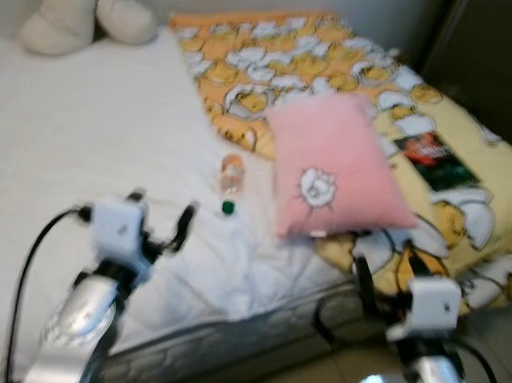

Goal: Clean up the room

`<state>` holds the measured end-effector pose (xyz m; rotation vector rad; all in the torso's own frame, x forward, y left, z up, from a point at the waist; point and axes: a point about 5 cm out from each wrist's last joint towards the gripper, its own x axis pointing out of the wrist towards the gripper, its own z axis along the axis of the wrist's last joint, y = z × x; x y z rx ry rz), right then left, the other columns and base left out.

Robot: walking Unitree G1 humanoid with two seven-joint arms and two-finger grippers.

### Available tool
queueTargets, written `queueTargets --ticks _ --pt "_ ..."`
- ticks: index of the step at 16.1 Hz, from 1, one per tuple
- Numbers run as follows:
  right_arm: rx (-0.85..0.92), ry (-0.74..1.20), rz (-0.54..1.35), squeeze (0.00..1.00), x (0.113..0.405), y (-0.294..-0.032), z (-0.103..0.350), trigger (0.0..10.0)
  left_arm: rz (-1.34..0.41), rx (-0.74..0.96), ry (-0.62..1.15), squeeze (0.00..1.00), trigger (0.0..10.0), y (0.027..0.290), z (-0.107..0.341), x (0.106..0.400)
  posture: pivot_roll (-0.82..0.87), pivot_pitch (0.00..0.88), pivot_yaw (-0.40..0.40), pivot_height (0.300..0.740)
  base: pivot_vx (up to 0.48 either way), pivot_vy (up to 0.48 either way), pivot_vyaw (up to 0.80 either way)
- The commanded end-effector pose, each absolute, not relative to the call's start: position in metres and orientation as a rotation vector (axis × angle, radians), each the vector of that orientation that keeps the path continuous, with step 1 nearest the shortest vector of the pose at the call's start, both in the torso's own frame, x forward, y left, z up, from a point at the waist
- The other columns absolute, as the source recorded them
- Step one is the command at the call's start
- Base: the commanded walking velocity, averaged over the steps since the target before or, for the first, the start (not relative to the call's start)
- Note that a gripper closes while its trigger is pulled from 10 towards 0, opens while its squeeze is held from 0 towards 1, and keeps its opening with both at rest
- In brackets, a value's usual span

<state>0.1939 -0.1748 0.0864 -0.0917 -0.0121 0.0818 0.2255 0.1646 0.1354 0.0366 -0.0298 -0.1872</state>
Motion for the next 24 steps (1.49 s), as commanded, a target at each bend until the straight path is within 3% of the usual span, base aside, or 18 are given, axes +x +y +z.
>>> queueTargets --ticks 1,12,14,19,24 --pt "-0.088 -0.008 0.081 0.0 0.194 -0.172 0.089 10.0 -0.184 0.044 -0.001 0.0 10.0 0.162 0.131 0.225 -0.07 0.0 0.027 0.74 0.48 0.0 0.0" --pt "-0.073 -0.018 0.069 0.0 0.206 -0.163 0.096 10.0 -0.27 0.032 0.034 0.0 10.0 0.145 0.13 0.235 -0.08 0.0 0.049 0.74 0.479 0.0 0.0" --pt "-0.071 -0.022 0.068 0.0 0.207 -0.162 0.097 10.0 -0.252 0.043 0.081 0.0 10.0 0.146 0.124 0.242 -0.08 0.0 0.052 0.74 0.0 0.0 0.0" --pt "-0.069 -0.019 0.066 0.0 0.204 -0.162 0.099 10.0 -0.286 0.064 0.237 0.0 10.0 0.136 0.099 0.291 -0.11 0.0 0.053 0.74 0.0 0.0 0.0" --pt "-0.069 0.034 0.076 0.0 0.181 -0.17 0.095 10.0 -0.304 0.074 0.298 0.0 10.0 0.125 0.083 0.326 -0.18 0.016 0.067 0.74 0.0 0.0 0.0"
